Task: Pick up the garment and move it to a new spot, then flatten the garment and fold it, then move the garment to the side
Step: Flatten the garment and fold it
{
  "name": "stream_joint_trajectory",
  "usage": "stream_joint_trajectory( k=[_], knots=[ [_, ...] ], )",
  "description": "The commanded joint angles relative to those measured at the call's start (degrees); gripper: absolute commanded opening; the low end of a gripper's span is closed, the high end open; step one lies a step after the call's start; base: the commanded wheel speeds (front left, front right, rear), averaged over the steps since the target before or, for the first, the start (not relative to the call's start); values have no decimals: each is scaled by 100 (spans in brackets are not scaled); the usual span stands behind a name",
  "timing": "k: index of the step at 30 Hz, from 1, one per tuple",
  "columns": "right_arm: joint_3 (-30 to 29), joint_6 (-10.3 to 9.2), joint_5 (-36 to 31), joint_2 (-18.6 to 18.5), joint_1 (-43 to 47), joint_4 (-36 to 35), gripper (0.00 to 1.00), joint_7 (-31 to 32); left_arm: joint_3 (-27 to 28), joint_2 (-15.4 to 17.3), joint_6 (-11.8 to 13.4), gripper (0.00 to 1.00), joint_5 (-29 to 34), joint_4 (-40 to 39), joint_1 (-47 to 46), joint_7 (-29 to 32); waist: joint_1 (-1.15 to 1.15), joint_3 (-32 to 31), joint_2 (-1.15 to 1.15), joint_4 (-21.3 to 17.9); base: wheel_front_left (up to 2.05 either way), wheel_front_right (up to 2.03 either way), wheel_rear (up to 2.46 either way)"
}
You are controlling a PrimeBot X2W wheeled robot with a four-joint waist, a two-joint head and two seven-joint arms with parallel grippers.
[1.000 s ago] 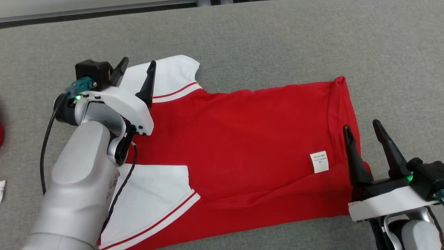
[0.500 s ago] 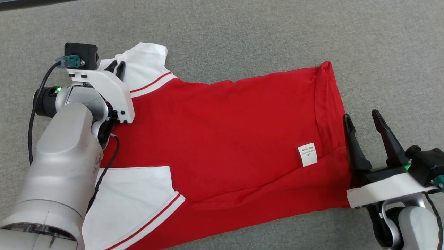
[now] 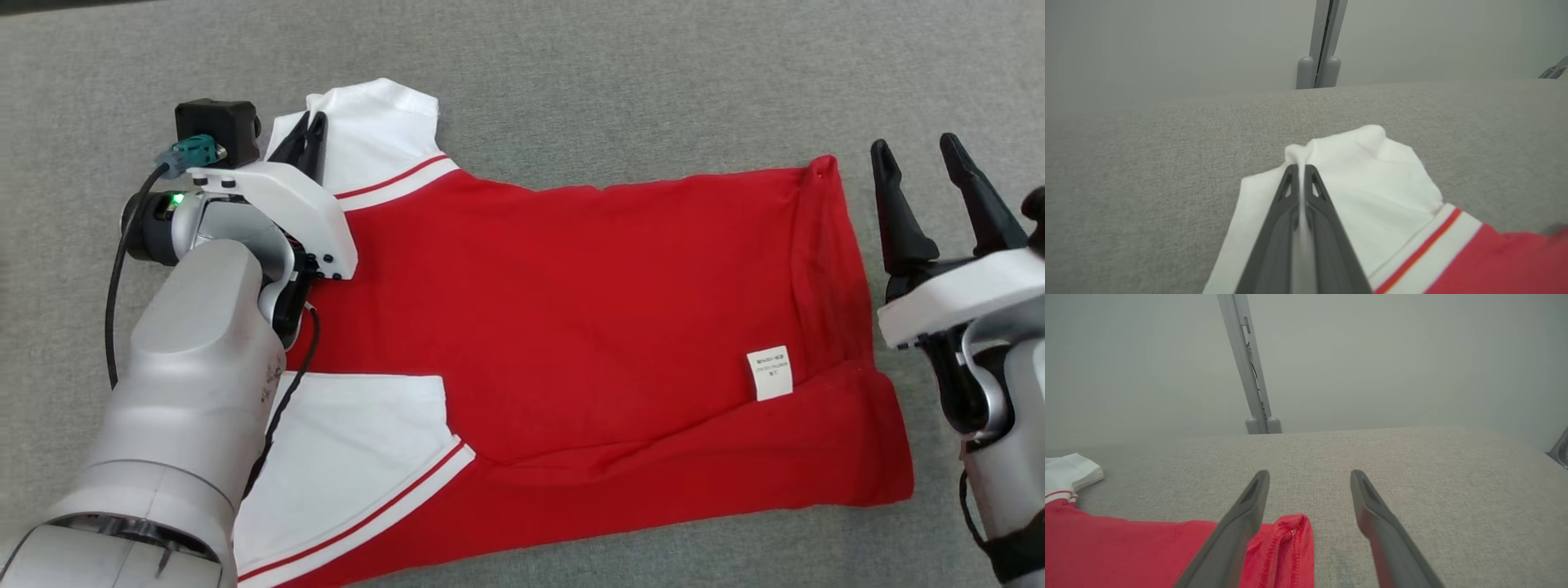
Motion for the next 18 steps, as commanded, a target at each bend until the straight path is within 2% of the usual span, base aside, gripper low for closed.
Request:
stream_joint_trajectory(
  k=[1, 10, 11, 12, 13, 17, 18],
  knots=[
    [68, -2, 23, -84, -126, 119, 100, 19, -12, 12, -11, 0, -48, -5, 30, -53, 0, 11, 0, 98, 0, 0, 0],
    [893, -2, 412, -358, -820, 1555, 100, 387, -316, -90, -62, 0, -225, -285, 256, -332, 0, 16, 0, 392, 0, 0, 0],
    [955, -2, 439, -374, -861, 1674, 95, 434, -356, -89, -66, 0, -268, -356, 291, -354, 0, 16, 0, 401, 0, 0, 0],
    [979, -1, 499, -390, -890, 1785, 74, 499, -405, -94, -68, 0, -308, -431, 330, -361, 0, 14, 0, 410, 0, 0, 0],
    [1019, -2, 536, -403, -910, 1888, 45, 551, -453, -93, -67, 0, -349, -512, 367, -365, 0, 10, 0, 418, 0, 0, 0],
    [1011, -2, 670, -470, -978, 2149, 0, 565, -588, -93, -68, 0, -471, -798, 497, -398, 0, -20, 0, 445, 0, 0, 0],
    [989, -2, 716, -487, -990, 2195, 0, 527, -594, -92, -68, 0, -480, -872, 522, -401, 0, -33, 0, 451, 0, 0, 0]
  ],
)
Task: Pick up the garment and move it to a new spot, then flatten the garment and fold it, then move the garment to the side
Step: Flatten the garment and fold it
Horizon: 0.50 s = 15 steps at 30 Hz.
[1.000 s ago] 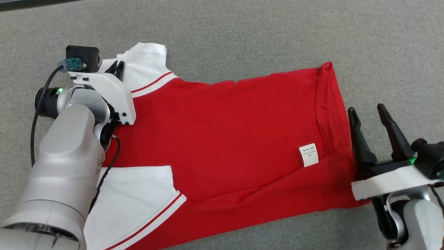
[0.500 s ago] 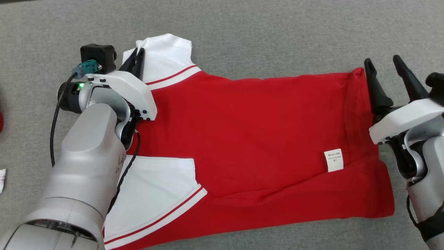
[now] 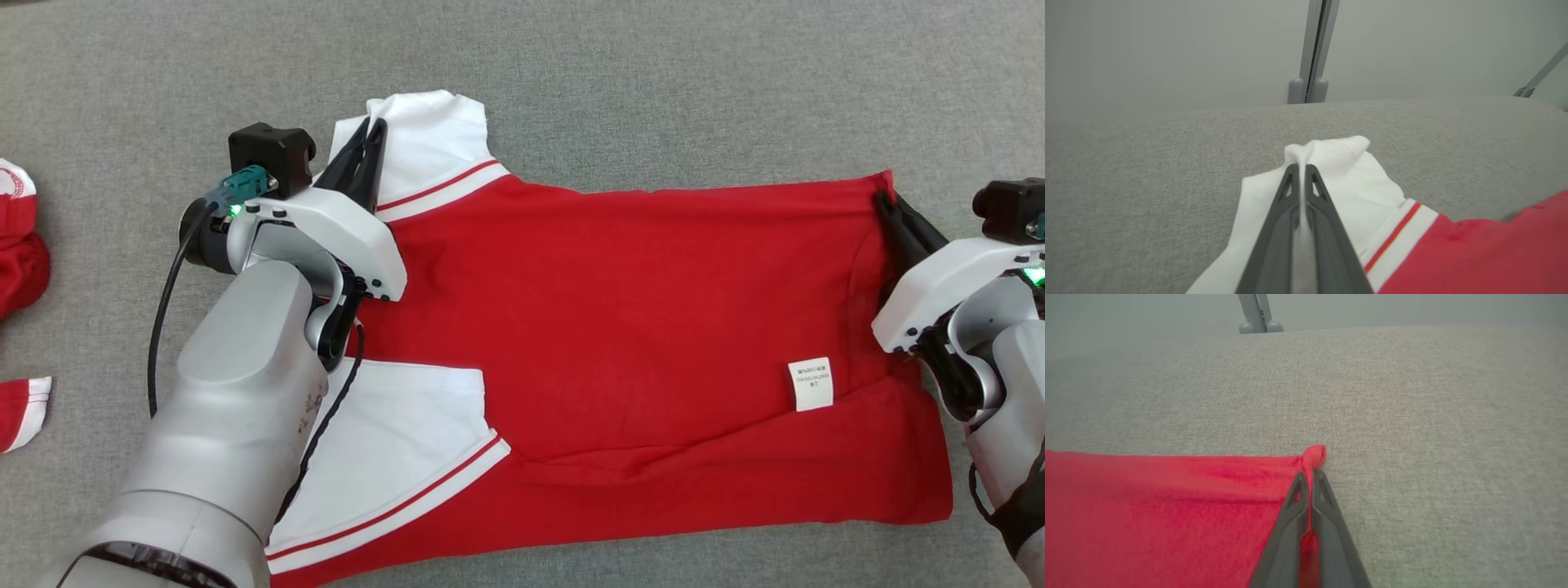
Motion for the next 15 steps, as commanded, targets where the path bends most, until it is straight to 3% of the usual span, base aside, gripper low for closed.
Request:
stream_joint_trajectory(
  k=[1, 12, 15],
  knots=[
    [-53, -2, 81, -68, -46, 91, 0, -92, 27, 27, 13, 0, -25, -184, 80, -34, 0, -31, 0, 16, 0, 0, 0],
    [-307, -2, 610, -108, -109, -138, 0, -835, 715, 200, 279, 0, 318, -1912, 666, -35, 0, -177, 0, 86, 0, 0, 0],
    [-327, -2, 1040, -18, 93, -320, 0, -871, 936, 232, 306, 0, 429, -2485, 1089, -34, 0, -245, 0, 84, 0, 0, 0]
  ],
)
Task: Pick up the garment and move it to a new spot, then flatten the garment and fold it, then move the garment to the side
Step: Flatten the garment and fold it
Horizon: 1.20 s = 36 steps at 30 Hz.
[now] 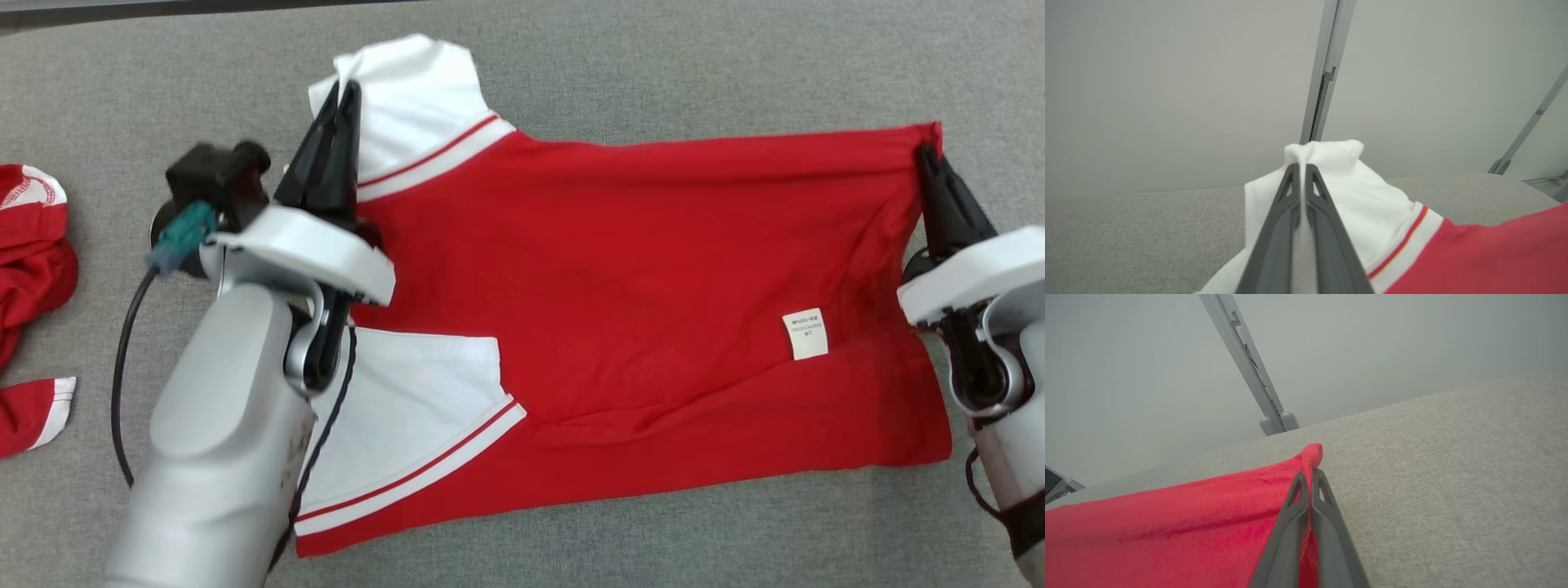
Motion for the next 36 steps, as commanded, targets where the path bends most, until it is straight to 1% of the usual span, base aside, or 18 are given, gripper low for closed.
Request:
stream_joint_trajectory(
  k=[1, 3, 4, 5, 8, 9, 16, 19, 20, 21, 22, 23, 24, 25, 28, 32, 35, 36],
  knots=[
    [-22, -2, 188, 7, 164, -73, 0, -39, 87, 49, 40, 0, 68, -201, 227, -24, 0, -35, 0, -3, 0, 0, 0],
    [-32, -2, 450, -23, 351, -199, 0, -27, 221, 38, 70, 0, 98, -589, 627, -25, 0, -84, 0, -6, 0, 0, 0],
    [-27, -2, 714, -26, 578, -350, 0, 6, 336, 25, 116, 0, 133, -960, 1057, -26, 0, -118, 0, -3, 0, 0, 0],
    [-27, -2, 714, -26, 578, -350, 0, 6, 336, 25, 116, 0, 133, -960, 1057, -26, 0, -118, 0, -3, 0, 0, 0],
    [-12, -2, 956, -108, 921, -519, 0, -35, 384, -10, 164, 0, 164, -1399, 1709, -25, 0, -152, 0, 10, 0, 0, 0],
    [1, -2, 1090, -110, 1129, -590, 0, -42, 362, -6, 220, 0, 215, -1594, 2097, -25, 0, -164, 0, 7, 0, 0, 0],
    [97, -2, 1253, -90, 1597, -701, 0, -242, 316, 100, 410, 0, 176, -1978, 3184, 93, 0, -271, 0, -40, 0, 0, 0],
    [164, -2, 1271, -79, 1730, -706, 0, -323, 297, 94, 494, 0, 110, -2126, 3532, 176, 0, -340, 0, -35, 0, 0, 0],
    [178, -2, 1271, -86, 1770, -716, 14, -366, 274, 92, 517, 0, 106, -2162, 3627, 203, 0, -364, 0, -28, 0, 0, 0],
    [190, -2, 1274, -93, 1816, -711, 25, -408, 251, 90, 516, 0, 94, -2197, 3704, 238, 0, -384, 0, -19, 0, 0, 0],
    [210, -2, 1264, -97, 1875, -695, 43, -431, 216, 80, 518, 0, 79, -2201, 3786, 302, 0, -404, 0, -9, 0, 0, 0],
    [227, -2, 1246, -99, 1928, -689, 58, -462, 187, 73, 532, 11, 61, -2211, 3847, 349, 0, -430, 0, 4, 0, 0, 0],
    [239, -2, 1233, -97, 1974, -699, 99, -504, 176, 68, 576, 39, 38, -2204, 3904, 401, 0, -451, 0, 14, 0, 0, 0],
    [251, -2, 1183, -116, 2014, -727, 100, -571, 164, 60, 598, 100, 23, -2187, 3953, 457, 0, -469, 0, 26, 0, 0, 0],
    [236, -1, 1030, -124, 2252, -857, 100, -798, 129, 30, 618, 100, -32, -2181, 4057, 498, 0, -549, 0, 66, 0, 0, 0],
    [97, -1, 612, -113, 2616, -1212, 100, -1005, 206, 51, 677, 100, 0, -2309, 4202, 261, 0, -681, 0, 62, 0, 0, 0],
    [-159, -2, 209, -58, 2857, -1630, 100, -1085, 326, 113, 721, 100, 99, -2521, 4268, 97, 0, -791, 0, 31, 0, 0, 0],
    [-159, -2, 209, -58, 2857, -1630, 100, -1085, 326, 113, 721, 100, 99, -2521, 4268, 97, 0, -791, 0, 31, 0, 0, 0]
  ],
)
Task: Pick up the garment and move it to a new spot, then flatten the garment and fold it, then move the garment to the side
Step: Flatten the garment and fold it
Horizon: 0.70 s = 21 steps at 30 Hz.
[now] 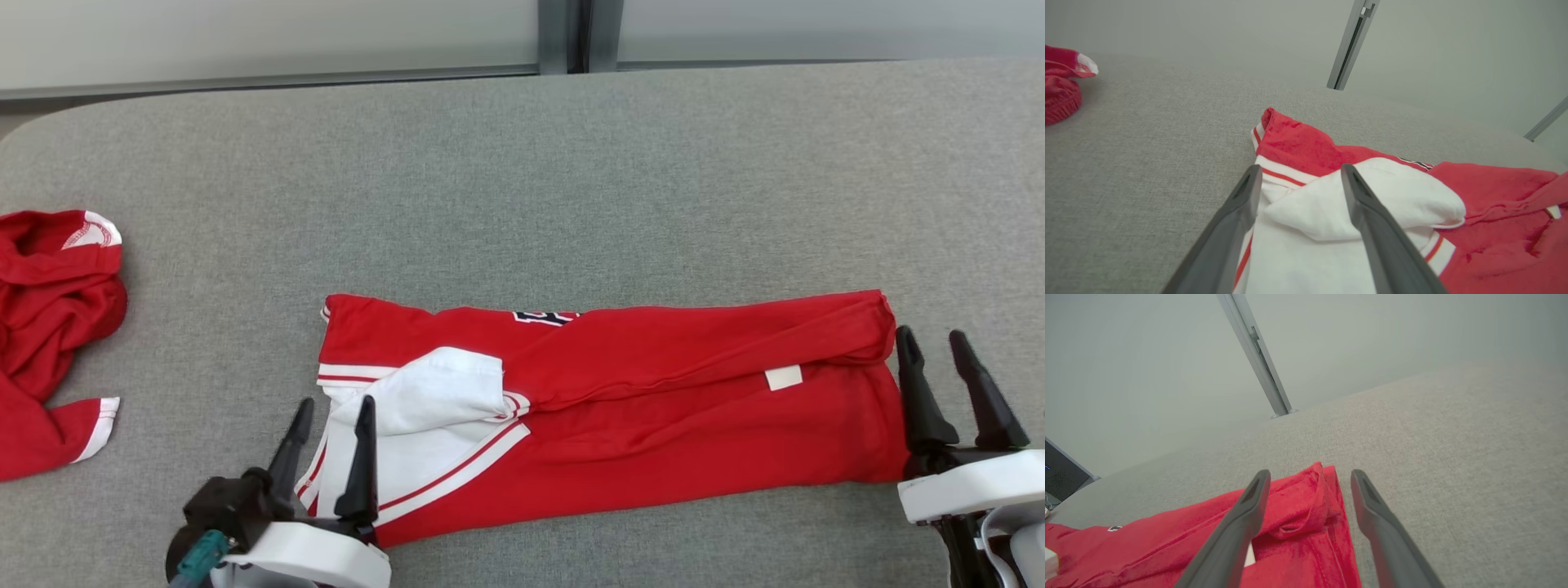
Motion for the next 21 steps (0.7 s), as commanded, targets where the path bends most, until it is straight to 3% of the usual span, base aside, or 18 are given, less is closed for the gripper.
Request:
stream_joint_trajectory(
  k=[1, 12, 21],
  knots=[
    [-159, 0, -244, 67, 98, -260, 100, -47, 103, 60, 56, 100, 70, -158, 10, -64, 0, -98, 0, -43, 0, 0, 0],
    [-645, 0, -1699, 535, 613, -1491, 100, 633, 527, 308, 252, 100, 463, -770, -12, -115, 0, -566, 0, -115, 0, 0, 0],
    [-750, 0, -2106, 920, 1301, -1956, 100, 1083, 465, 491, 368, 100, 643, -743, 450, -20, 0, -856, 0, -226, 0, 0, 0]
  ],
)
